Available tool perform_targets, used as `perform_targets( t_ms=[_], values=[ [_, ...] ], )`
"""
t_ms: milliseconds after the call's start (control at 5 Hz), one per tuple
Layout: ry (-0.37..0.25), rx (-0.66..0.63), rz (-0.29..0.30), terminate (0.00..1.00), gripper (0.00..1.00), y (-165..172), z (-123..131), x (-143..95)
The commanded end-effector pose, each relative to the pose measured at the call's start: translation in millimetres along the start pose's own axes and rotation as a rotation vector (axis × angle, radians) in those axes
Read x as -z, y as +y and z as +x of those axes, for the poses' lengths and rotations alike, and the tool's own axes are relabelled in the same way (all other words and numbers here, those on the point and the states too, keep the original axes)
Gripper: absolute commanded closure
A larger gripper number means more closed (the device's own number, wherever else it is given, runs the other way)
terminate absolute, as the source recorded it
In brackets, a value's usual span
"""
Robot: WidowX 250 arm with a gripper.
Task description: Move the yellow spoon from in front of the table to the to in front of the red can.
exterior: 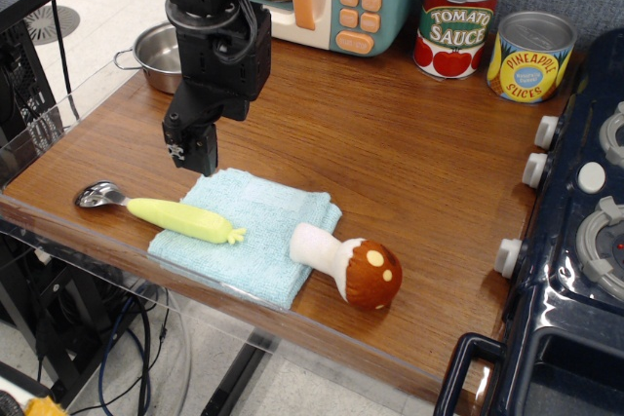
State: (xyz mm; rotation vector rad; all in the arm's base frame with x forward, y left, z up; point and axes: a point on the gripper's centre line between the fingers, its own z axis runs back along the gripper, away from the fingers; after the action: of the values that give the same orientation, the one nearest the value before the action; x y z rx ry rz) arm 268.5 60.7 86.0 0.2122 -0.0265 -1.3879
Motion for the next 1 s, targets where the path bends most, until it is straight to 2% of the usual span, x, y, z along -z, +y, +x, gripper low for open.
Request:
perform_targets(
  t_ms=[0,200,600,800],
  values=[
    [0.0,0.0,0.0,0.0,0.0,0,0,0],
    [0.02,0.016,-0.027,0.0,0.0,-5,-4,14],
    [0.011,0.019,-0.068,0.0,0.0,-15,-28,41],
    [0.049,0.052,-0.099,0.0,0.0,-19,-29,54]
  ],
)
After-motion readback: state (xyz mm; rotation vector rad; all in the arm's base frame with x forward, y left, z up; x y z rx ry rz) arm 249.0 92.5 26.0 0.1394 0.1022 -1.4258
